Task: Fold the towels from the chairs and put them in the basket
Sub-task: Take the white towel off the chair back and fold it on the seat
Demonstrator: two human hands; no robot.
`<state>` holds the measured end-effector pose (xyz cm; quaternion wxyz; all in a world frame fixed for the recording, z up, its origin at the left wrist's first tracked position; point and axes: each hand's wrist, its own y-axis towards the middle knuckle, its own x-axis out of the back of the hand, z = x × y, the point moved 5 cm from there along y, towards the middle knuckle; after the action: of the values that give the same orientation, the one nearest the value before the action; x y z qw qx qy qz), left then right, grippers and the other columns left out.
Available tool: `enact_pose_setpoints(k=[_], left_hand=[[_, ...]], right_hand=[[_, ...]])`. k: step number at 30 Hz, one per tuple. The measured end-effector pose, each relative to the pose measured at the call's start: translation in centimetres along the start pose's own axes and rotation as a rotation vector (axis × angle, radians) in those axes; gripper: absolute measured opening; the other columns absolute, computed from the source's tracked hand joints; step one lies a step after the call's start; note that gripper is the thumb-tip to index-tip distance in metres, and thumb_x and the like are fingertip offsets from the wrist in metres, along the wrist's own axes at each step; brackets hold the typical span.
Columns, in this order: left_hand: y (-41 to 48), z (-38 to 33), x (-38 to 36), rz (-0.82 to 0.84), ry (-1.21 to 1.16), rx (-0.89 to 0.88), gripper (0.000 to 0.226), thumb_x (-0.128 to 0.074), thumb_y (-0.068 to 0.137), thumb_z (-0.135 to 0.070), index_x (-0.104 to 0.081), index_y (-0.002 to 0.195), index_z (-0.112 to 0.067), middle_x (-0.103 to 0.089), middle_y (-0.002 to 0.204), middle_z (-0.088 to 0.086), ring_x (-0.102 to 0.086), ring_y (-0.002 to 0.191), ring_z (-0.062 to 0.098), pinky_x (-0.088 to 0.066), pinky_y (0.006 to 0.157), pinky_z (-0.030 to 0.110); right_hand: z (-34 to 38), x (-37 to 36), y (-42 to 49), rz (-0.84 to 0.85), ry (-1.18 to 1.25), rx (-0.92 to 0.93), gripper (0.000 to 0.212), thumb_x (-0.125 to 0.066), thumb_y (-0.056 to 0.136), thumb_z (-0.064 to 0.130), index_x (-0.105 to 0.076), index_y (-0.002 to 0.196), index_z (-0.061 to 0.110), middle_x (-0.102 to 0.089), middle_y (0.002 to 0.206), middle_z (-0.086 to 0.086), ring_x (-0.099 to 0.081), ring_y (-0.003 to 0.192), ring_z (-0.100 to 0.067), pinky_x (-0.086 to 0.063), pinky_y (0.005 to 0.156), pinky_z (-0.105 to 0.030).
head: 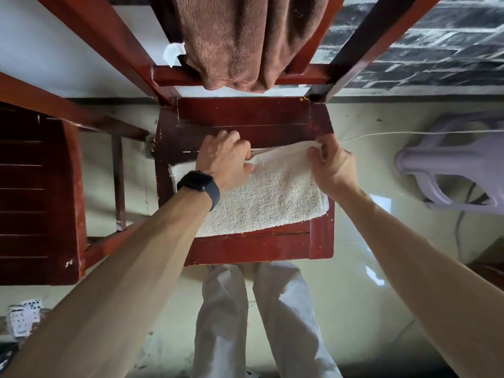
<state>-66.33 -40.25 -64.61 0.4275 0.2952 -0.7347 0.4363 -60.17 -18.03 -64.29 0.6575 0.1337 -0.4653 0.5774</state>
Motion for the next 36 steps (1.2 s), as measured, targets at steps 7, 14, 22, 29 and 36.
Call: enact_pose_setpoints(k=[7,14,22,29,36], left_hand=[[0.6,1.5,0.7,0.082,-0.187,0.053,0.015,-0.057,0.090,-0.041,-0.064,0.092,-0.028,-0.071,0.091,-0.006,-0.064,0.087,0.022,-0.044,0.074,0.034],[0.6,1.8,0.4,0.045,-0.195,0.075,0.019,-0.058,0.092,-0.043,-0.066,0.099,-0.027,-0.073,0.097,-0.001,-0.066,0.093,0.025,-0.047,0.079,0.037],[-3.5,3.2,0.5,-0.318,-0.078,0.105,0.021,-0.053,0.096,-0.029,-0.058,0.115,-0.021,-0.060,0.111,0.005,-0.056,0.100,0.028,-0.044,0.085,0.043],[-9.2,-0.7,-4.8,-0.218,-0.088,0.193,0.061,-0.044,0.096,-0.041,-0.035,0.153,-0.022,-0.028,0.161,0.004,-0.025,0.148,0.029,-0.022,0.117,0.057],[-8.2,4.2,-7.2,-0.119,-0.023,0.328,0.068,-0.018,0.095,-0.070,0.000,0.156,-0.044,0.008,0.167,-0.001,0.010,0.153,0.029,0.003,0.117,0.065]], right_hand=[[-0.7,-0.6,0.2,0.023,-0.022,-0.081,0.028,-0.036,0.093,0.025,-0.054,0.112,0.015,-0.063,0.073,-0.006,-0.063,0.063,-0.030,-0.056,0.056,-0.043],[-0.9,-1.0,0.5,-0.023,-0.064,-0.172,0.023,-0.040,0.089,0.024,-0.055,0.102,0.011,-0.063,0.078,-0.009,-0.061,0.069,-0.030,-0.055,0.062,-0.039],[-0.1,-0.7,-2.0,-0.257,-0.103,-0.174,0.033,-0.046,0.090,0.036,-0.052,0.112,0.013,-0.056,0.107,-0.009,-0.049,0.097,-0.027,-0.039,0.087,-0.037],[3.6,-6.1,-6.7,0.017,-0.456,0.305,0.057,-0.038,0.098,0.042,-0.037,0.151,0.022,-0.025,0.164,-0.005,-0.018,0.152,-0.026,-0.018,0.120,-0.054],[0.0,-6.3,-3.9,0.080,-0.514,0.187,0.062,-0.022,0.102,0.062,-0.006,0.158,0.042,0.001,0.169,0.002,0.004,0.155,-0.020,0.000,0.122,-0.058]])
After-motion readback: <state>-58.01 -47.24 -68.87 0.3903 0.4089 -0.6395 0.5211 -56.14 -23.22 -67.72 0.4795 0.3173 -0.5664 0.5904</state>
